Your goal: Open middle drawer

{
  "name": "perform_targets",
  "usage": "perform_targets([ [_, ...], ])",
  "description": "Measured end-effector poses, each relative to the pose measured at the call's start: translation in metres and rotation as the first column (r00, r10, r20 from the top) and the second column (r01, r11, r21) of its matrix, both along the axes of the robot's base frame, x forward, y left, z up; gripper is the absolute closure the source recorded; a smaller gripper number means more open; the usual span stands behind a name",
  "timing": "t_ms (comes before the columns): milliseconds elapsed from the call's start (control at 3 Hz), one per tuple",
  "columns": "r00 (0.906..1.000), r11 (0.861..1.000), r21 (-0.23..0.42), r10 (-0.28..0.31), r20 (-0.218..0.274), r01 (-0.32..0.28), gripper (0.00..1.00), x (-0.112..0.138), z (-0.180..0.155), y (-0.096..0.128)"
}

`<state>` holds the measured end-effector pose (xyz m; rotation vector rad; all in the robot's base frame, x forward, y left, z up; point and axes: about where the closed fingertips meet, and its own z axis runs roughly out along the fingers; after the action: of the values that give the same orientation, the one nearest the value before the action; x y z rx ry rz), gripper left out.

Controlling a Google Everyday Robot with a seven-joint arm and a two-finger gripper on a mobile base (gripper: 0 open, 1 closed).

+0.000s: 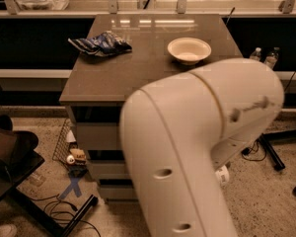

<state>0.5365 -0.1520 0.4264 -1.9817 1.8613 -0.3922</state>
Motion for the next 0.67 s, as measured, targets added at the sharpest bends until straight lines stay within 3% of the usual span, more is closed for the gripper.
perform_targets([
  [333, 0.9997, 0.999, 0.046, -0.014, -0.022, 0.015, 0.49, 0.0008, -0.011, -0.0058],
  [667, 0.9997, 0.999, 0.043, -0.012, -0.022, 0.013, 0.72, 0.0007, -0.0107, -0.0046],
])
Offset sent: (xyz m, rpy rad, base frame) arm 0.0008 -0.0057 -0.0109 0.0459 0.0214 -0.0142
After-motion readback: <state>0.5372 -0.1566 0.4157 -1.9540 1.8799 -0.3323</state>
